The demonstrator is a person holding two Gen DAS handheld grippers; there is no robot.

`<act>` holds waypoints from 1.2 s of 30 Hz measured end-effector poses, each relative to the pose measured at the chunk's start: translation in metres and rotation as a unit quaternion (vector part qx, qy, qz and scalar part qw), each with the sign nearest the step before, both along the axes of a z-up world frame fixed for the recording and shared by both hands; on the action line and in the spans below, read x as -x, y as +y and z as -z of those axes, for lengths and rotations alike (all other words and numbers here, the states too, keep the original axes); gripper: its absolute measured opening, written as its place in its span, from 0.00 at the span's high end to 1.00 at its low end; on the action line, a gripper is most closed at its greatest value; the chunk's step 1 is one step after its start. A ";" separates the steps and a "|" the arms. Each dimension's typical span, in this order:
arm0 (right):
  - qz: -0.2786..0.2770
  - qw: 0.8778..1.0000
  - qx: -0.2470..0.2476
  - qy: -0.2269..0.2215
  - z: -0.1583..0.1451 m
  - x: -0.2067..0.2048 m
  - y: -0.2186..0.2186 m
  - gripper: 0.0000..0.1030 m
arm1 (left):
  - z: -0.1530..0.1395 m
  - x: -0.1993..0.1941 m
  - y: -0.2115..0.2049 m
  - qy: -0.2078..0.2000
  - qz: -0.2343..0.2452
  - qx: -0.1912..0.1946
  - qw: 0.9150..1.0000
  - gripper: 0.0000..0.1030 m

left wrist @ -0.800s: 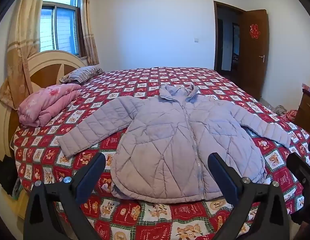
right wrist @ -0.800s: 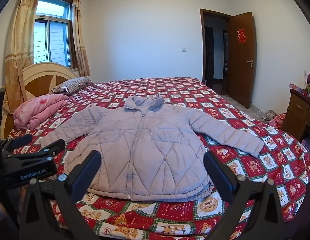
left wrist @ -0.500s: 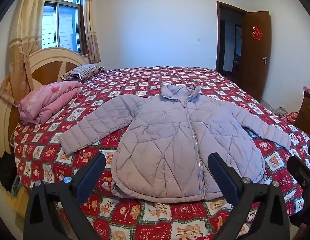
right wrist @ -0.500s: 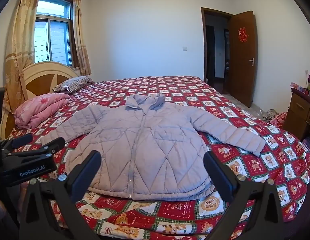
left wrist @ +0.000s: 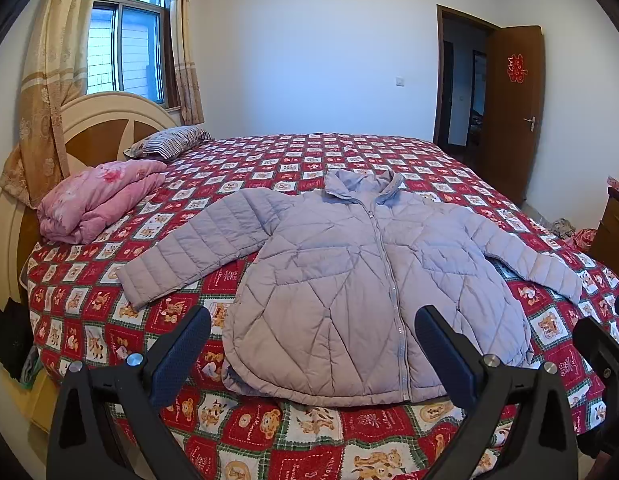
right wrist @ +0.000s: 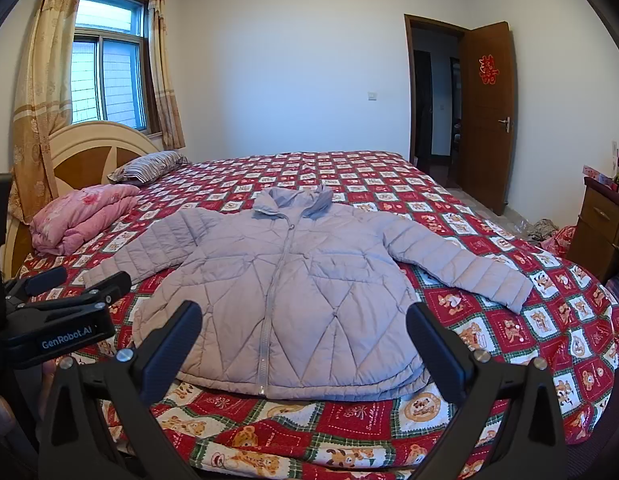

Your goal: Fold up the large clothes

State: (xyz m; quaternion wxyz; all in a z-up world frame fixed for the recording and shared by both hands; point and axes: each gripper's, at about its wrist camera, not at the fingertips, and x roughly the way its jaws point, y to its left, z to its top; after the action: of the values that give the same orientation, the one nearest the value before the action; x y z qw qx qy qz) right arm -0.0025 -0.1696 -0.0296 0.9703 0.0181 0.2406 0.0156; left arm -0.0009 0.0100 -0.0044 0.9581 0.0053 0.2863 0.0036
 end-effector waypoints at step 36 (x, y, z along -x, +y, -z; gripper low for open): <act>0.000 1.000 -0.004 -0.003 0.002 -0.001 0.003 0.00 | -0.002 -0.001 -0.001 -0.003 -0.002 0.003 1.000 0.01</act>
State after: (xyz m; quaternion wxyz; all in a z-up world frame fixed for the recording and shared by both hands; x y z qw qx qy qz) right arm -0.0019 -0.1669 -0.0313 0.9711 0.0215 0.2372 0.0166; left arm 0.0004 0.0093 -0.0028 0.9588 0.0016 0.2839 0.0051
